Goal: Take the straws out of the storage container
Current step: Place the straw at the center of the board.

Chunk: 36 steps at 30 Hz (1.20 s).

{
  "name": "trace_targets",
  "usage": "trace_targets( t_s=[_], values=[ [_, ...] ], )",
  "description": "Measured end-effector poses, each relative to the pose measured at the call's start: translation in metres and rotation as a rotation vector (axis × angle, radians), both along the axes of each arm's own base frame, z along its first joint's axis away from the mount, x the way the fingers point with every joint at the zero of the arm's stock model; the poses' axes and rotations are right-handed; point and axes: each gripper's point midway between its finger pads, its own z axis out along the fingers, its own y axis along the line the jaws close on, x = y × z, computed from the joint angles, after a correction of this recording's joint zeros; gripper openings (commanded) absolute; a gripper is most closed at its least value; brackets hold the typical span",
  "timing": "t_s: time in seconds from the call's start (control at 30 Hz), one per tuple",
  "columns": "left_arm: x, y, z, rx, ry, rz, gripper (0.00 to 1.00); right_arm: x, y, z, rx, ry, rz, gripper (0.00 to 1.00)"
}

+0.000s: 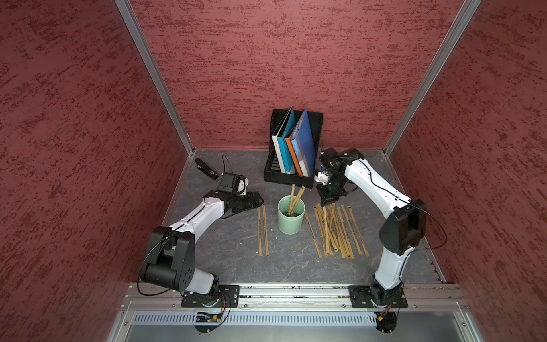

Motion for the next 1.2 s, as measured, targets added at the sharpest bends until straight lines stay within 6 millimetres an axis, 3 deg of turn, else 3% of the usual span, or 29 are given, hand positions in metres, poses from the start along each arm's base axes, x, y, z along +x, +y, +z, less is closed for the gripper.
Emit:
trace_targets(
  t_s=[0.17, 0.73, 1.2],
  values=[
    [0.000, 0.000, -0.001, 0.001, 0.004, 0.000, 0.85, 0.006, 0.008, -0.021, 0.012, 0.046, 0.013, 0.01],
    [0.000, 0.000, -0.002, 0.002, 0.005, 0.000, 0.85, 0.015, 0.020, -0.048, 0.043, 0.083, 0.036, 0.01],
    [-0.002, 0.001, -0.004, 0.006, 0.016, -0.001, 0.85, 0.018, 0.021, -0.063, 0.032, 0.106, 0.038, 0.15]
  ],
)
